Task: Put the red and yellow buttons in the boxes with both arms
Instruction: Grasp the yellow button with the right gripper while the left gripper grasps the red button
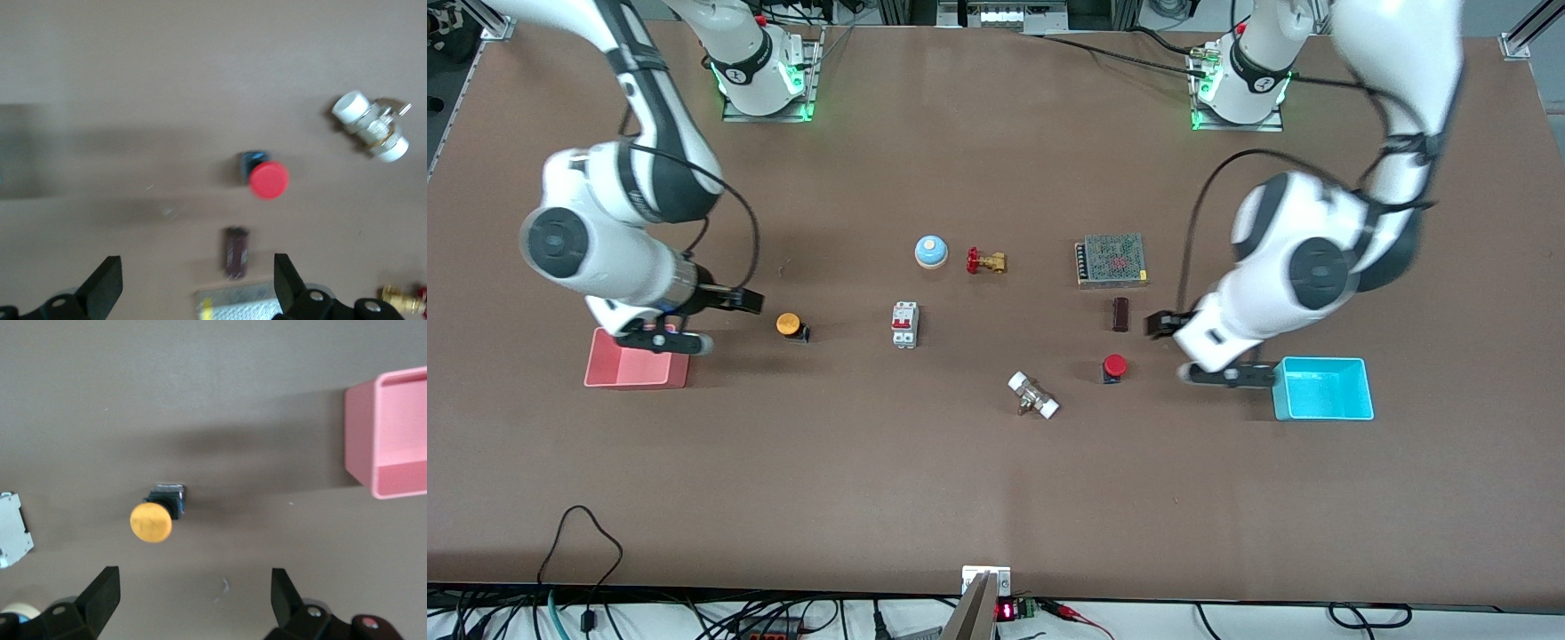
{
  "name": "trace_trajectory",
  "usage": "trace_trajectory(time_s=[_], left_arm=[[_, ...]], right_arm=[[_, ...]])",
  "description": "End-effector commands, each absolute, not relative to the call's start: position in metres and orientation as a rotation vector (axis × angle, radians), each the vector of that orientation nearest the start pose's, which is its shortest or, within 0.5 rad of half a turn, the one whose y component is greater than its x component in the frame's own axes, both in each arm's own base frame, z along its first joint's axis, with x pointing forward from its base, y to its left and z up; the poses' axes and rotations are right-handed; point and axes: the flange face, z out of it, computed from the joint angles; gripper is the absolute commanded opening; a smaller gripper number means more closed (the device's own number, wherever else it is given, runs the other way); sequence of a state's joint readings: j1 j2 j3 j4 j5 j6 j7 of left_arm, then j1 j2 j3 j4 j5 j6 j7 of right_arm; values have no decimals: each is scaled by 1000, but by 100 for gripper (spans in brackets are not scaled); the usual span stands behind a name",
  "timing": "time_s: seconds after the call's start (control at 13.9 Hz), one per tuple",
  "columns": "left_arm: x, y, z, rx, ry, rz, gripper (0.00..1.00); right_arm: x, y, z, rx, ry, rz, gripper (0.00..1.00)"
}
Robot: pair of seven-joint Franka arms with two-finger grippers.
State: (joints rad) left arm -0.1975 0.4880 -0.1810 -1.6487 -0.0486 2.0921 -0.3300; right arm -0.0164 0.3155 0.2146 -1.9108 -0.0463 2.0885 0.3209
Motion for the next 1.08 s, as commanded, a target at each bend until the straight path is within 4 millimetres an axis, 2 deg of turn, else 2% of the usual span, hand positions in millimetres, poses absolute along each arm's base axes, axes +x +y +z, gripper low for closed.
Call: trace_trajectory(time_s=[0.0, 0.14, 0.29, 0.43, 0.58, 0.79, 0.86, 1.01], left_arm=[[641, -279, 307, -3212, -89, 20, 100], [644, -298, 277, -3167, -108, -67, 100], [642, -316, 249, -3197, -210, -134, 100], [642, -317, 229, -3208, -211, -161, 100], [638, -318, 212, -3203, -217, -138, 100], [632, -317, 201, -3194, -238, -106, 100], [631, -315, 198, -3190, -239, -95, 98], [626, -313, 191, -3183, -236, -72, 79]], right_arm=[[598, 127, 305, -3151, 163, 165, 100], [600, 130, 287, -3143, 158, 164, 100], [601, 134, 273, -3136, 151, 164, 100], [601, 136, 260, -3133, 146, 179, 100], [599, 150, 252, -3139, 92, 168, 100], [595, 162, 249, -3193, -33, 144, 100], [595, 162, 248, -3193, -35, 139, 100], [595, 164, 243, -3190, -50, 127, 100]])
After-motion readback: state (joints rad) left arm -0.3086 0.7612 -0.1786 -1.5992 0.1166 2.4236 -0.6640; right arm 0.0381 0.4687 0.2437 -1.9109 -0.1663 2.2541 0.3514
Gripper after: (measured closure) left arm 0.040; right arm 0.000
